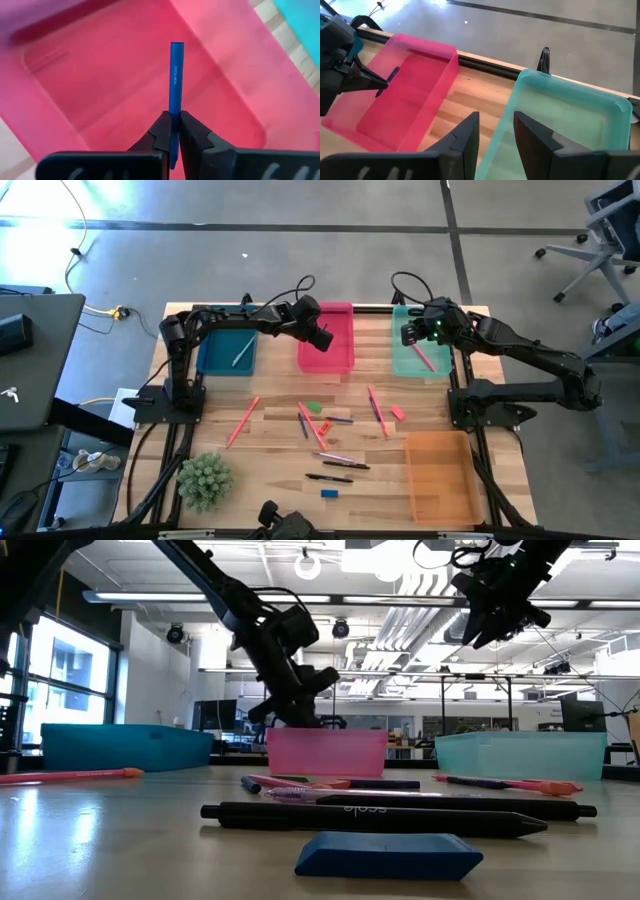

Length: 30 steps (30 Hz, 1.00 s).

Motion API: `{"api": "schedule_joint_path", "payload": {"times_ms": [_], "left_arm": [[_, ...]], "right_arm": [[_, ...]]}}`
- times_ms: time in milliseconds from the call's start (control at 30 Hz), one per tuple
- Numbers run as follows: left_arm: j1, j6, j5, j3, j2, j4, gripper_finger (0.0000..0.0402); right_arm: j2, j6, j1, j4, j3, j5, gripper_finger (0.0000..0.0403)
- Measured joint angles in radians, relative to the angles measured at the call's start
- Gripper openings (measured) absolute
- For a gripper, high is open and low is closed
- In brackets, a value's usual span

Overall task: Sort crayons/erasers/pens/pencils in bins
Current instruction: Put the blue crayon into the pink bin, then put the pink eraser into the orange bin

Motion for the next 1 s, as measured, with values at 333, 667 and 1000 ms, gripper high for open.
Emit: {"api": "schedule_joint_path", "payload": {"times_ms": [333, 667, 1000], "left_arm": [[-0.001, -0.01, 0.0, 0.0, 0.0, -0.024, 0.0033], [0.005, -0.008, 0.001, 0.0, -0.001, -0.023, 0.0089], [0.078, -0.008, 0.157, 0.0, -0.079, -0.034, 0.0101]], "right_arm": [[0.0, -0.038, 0.025, -0.014, 0.0, -0.21, 0.0114], [0.0, 0.045, 0.142, -0.154, 0.0, -0.309, 0.0114], [0.0, 0.169, 0.252, -0.287, 0.0, -0.319, 0.012]]}}
